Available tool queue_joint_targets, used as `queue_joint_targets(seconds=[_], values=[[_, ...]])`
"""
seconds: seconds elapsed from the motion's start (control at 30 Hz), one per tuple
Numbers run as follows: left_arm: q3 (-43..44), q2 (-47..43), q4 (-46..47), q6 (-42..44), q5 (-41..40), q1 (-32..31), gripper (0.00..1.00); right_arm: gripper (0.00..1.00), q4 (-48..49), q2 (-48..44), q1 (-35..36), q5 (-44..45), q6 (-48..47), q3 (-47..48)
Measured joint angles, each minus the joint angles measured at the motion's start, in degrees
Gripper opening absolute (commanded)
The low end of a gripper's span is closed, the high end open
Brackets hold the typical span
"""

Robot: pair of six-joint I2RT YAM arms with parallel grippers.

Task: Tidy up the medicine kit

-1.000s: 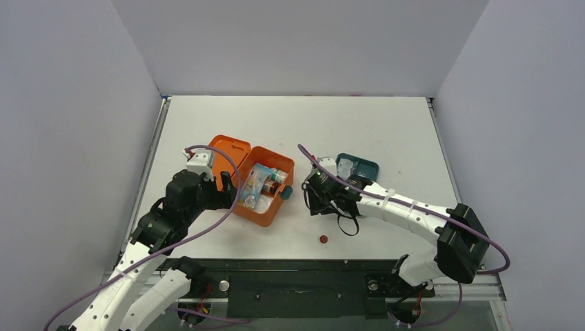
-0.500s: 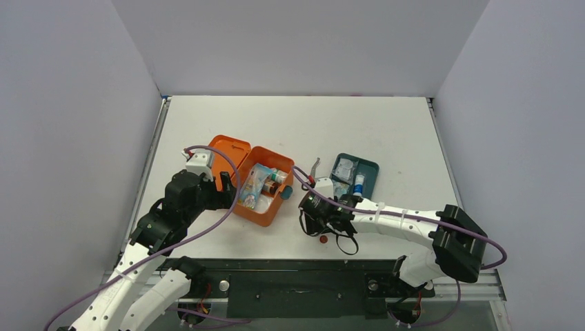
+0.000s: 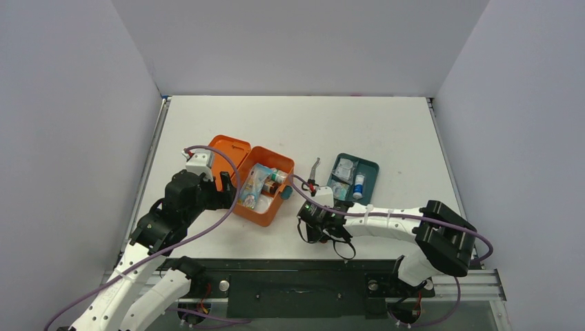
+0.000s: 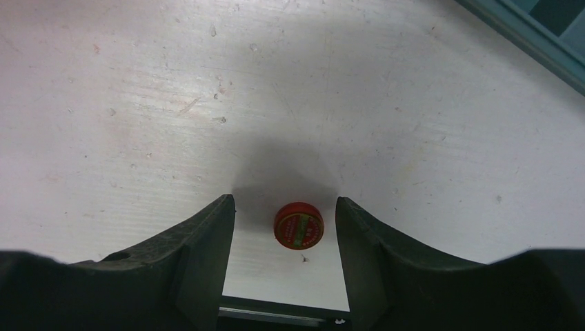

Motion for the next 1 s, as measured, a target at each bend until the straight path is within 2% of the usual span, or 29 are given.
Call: queue_joint_targets(seconds=[0.3, 0.5, 1.0], values=[[0.0, 0.24, 0.0, 0.0, 0.07, 0.0, 0.78, 0.5, 1.64, 0.09, 1.2, 0.5, 0.9, -1.55], [0.0, 0.39, 0.0, 0.0, 0.44, 0.0, 0.78, 0.45, 2.64, -0.59, 1.6, 1.49, 1.2, -2.54], [0.0, 0.66, 0.0, 0.0, 0.66, 0.0, 0.78, 0.43, 4.37, -2.12, 3.21, 3.56, 2.67, -4.46]])
